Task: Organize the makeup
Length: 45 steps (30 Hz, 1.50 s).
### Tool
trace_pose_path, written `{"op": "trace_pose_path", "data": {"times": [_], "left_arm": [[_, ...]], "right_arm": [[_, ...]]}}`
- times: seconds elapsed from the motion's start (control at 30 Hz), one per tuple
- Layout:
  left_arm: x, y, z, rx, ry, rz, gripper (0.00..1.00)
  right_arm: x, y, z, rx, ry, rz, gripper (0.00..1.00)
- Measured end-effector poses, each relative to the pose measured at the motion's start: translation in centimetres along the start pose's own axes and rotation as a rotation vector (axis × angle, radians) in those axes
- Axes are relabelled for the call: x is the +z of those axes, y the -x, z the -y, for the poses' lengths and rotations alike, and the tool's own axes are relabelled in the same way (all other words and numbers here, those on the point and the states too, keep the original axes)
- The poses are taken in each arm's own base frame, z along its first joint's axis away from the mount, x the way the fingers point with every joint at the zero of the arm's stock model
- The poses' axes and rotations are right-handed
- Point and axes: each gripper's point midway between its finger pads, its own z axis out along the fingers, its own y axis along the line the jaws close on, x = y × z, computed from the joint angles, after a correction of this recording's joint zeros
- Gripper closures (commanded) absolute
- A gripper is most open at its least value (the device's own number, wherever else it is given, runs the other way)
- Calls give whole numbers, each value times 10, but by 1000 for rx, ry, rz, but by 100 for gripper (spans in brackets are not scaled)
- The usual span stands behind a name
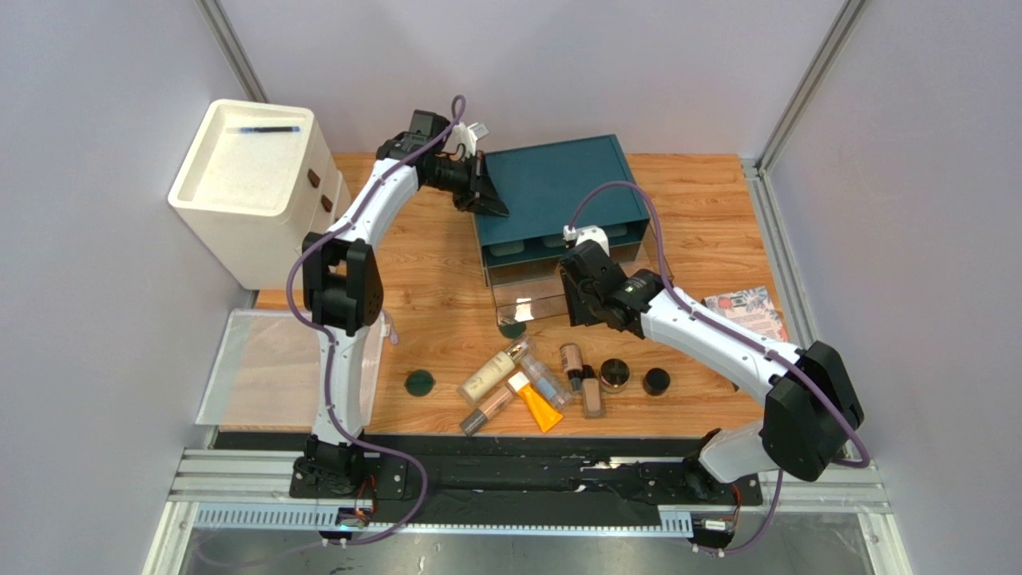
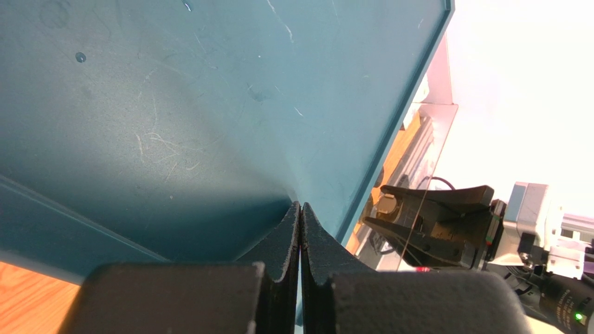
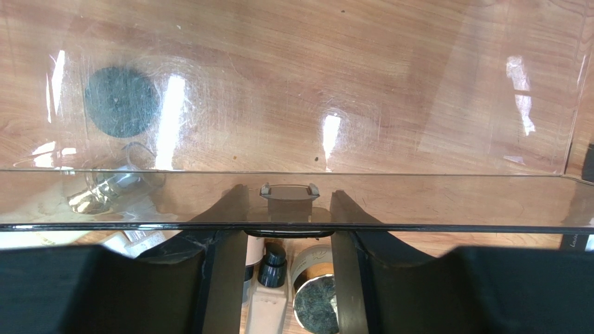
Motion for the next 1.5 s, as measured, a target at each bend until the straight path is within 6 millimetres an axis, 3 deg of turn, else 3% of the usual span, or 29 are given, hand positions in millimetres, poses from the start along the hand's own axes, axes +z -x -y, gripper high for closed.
{"op": "trace_pose_path", "data": {"times": [0.17,0.3,0.6,0.87,1.13,1.5], "left_arm": [[-1,1,0,2,12,4,100],[-4,7,-2,19,43,23,100],[-6,10,-4,50,61,34,100],[-15,9,-10,83,139,50,100],[-17,4,-11,68,152,37,100],[-21,-8,-9,37,156,-4,100]], "right_arm": [[-6,1,-1,4,11,-6,45],[-20,6,-3,4,42,4,21],[-41,-5,-20,-59,157,-18,21],[-42,-15,-29,-112,205,-48,22],[-26,-46,-56,-275,326,-172,21],[-30,-74,-90,-365,440,-185,26]]}}
